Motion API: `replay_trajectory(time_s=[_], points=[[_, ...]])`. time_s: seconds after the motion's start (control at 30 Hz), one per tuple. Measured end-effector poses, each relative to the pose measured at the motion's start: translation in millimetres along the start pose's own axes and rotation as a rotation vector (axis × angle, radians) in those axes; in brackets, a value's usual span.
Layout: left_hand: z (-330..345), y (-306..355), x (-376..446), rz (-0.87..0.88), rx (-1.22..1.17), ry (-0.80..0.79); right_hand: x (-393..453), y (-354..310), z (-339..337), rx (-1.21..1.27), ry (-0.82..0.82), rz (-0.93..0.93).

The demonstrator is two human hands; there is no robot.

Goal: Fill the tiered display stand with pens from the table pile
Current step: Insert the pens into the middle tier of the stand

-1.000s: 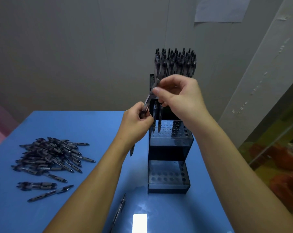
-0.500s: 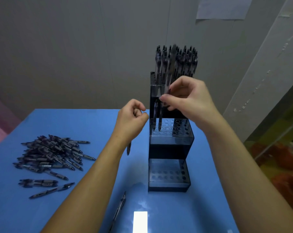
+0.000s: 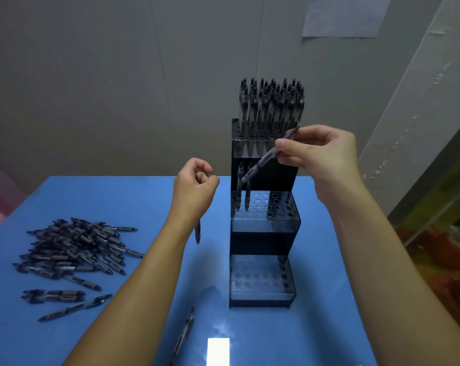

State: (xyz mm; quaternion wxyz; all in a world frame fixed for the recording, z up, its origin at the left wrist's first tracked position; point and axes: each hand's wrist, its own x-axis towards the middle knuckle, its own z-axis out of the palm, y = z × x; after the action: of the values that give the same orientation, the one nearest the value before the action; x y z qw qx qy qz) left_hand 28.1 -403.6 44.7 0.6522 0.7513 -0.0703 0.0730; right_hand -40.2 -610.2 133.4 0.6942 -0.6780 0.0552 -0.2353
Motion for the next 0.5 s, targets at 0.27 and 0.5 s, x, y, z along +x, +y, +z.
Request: replay_trajectory(time_s=[0.27, 0.5], points=[[2.6, 1.4, -0.3, 0.022, -0.001, 0.001, 2.3, 26.2, 18.0, -0.448, 0.2, -0.05], [0.6, 3.0, -1.4, 0.036, -0.005, 0.005, -1.2, 36.1, 28.2, -0.615, 0.177, -0.035]])
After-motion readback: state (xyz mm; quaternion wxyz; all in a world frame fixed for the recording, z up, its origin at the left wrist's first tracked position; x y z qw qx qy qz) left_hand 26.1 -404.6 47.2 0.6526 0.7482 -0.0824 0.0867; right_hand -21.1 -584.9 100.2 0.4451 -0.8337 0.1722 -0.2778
